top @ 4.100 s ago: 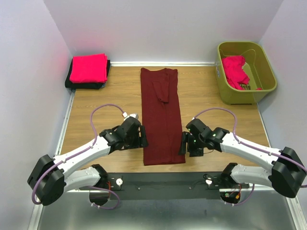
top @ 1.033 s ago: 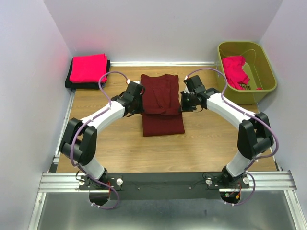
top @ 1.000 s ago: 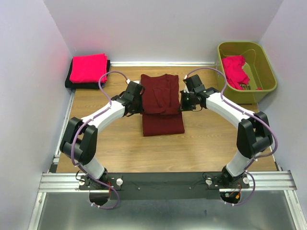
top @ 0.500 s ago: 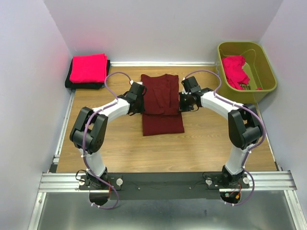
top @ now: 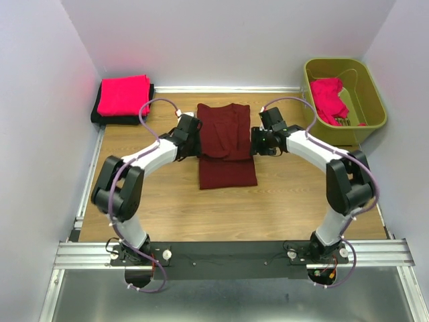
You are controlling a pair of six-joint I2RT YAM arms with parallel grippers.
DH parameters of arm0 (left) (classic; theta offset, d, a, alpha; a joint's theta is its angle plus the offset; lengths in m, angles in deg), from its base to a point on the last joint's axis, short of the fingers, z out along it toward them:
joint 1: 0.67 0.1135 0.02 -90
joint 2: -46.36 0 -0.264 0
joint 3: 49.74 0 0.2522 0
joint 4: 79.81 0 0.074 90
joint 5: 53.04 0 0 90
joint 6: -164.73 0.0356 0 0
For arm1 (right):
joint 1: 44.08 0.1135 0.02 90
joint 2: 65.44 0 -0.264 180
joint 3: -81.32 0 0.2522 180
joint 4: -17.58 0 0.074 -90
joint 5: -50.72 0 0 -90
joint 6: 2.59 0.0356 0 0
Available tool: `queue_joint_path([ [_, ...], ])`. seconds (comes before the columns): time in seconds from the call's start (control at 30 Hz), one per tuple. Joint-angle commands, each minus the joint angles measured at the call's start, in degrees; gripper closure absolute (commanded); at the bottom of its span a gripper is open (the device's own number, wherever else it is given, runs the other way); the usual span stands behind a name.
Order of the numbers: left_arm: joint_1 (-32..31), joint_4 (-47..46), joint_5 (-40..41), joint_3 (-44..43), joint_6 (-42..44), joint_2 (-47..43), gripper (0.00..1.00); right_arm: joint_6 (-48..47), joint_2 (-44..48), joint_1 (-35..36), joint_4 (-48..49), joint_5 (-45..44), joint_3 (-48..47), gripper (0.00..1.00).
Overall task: Fold and stack the t-shirts
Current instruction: Fold the tshirt
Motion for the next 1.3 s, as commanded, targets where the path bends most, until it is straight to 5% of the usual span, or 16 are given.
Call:
queue_joint_path([
  [0.0, -2.3, 1.5, 5.1, 2.5, -2.5, -9.9, 0.44, -2.7, 8.0, 1.8, 3.8, -0.1, 2.7, 0.43],
  [0.23, -11.8, 0.9, 3.8, 9.4, -7.7, -15.3, 0.86, -5.0, 8.2, 8.6, 9.1, 6.7, 4.5, 0.50],
  [0.33, -13.6, -1.6, 2.6, 12.1, -9.8, -13.4, 0.96, -4.7, 5.3, 9.6, 12.2, 8.1, 4.6, 0.58],
  [0.47, -14.3, -6.5, 0.7, 14.1, -10.9, -9.4, 0.97, -4.9, 0.5, 10.7, 15.6, 12.1, 3.2, 0.67],
  [0.7, -16.1, -6.1, -0.8, 16.4, -12.7, -5.1, 0.97, -6.7, -6.7, 11.3, 16.1, 11.8, 0.3, 0.68],
  [0.93, -16.7, -5.6, -1.5, 21.1, -13.5, -6.3, 0.97, -8.0, -10.4, 8.7, 16.1, -0.1, -4.6, 0.68],
  [1.27, -17.4, -4.4, -2.7, 25.9, -14.5, -11.1, 0.97, -8.7, -14.9, 2.5, 18.4, -4.4, -19.1, 0.63],
])
